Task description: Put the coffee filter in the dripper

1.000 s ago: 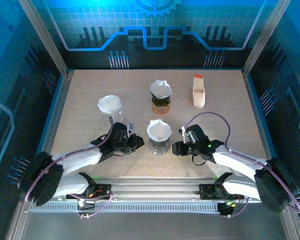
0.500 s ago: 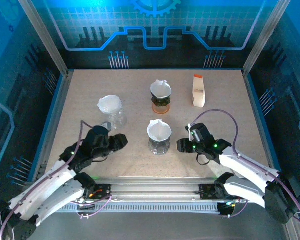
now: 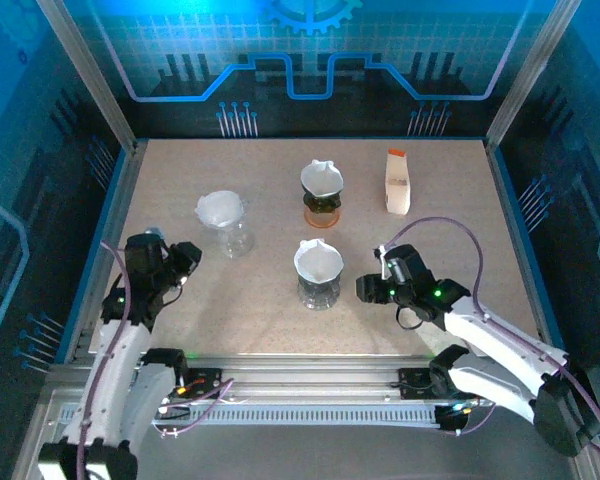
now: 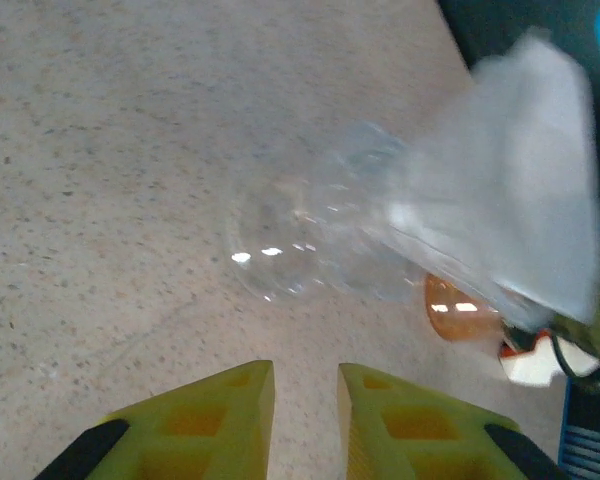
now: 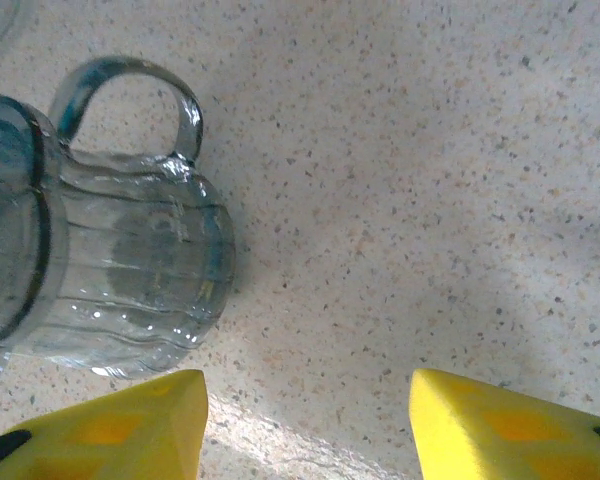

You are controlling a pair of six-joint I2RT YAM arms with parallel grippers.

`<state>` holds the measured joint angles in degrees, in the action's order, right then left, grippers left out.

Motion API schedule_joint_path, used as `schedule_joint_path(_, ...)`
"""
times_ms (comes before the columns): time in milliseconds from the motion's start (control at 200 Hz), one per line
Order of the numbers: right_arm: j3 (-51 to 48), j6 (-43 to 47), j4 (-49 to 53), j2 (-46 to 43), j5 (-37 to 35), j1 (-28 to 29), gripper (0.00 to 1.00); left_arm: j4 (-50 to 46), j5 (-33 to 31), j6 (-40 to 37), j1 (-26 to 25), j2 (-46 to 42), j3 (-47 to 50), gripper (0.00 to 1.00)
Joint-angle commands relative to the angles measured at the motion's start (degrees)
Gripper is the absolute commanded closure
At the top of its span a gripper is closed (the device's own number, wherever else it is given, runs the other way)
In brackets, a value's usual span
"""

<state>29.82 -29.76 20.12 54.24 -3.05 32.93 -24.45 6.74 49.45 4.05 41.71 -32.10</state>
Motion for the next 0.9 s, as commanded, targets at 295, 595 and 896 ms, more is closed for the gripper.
schedule_joint_path(295,3.28,1.15,1.56,-2.55,-0.17,-1.24,0.44,42.43,8.73,10.87,9.07,26.53,6.59,0.86)
schedule_joint_path(595,5.23,1.5,3.68,-3.78,-0.76,-1.55,0.44,57.24,12.94,14.45,9.48,47.4,0.96,1.0)
schedule_joint_path(896,5.79,2.03,4.46,-3.8,-1.21,-1.81,0.44,57.8,12.5,15.16,6.51,53.5,-2.67,1.0)
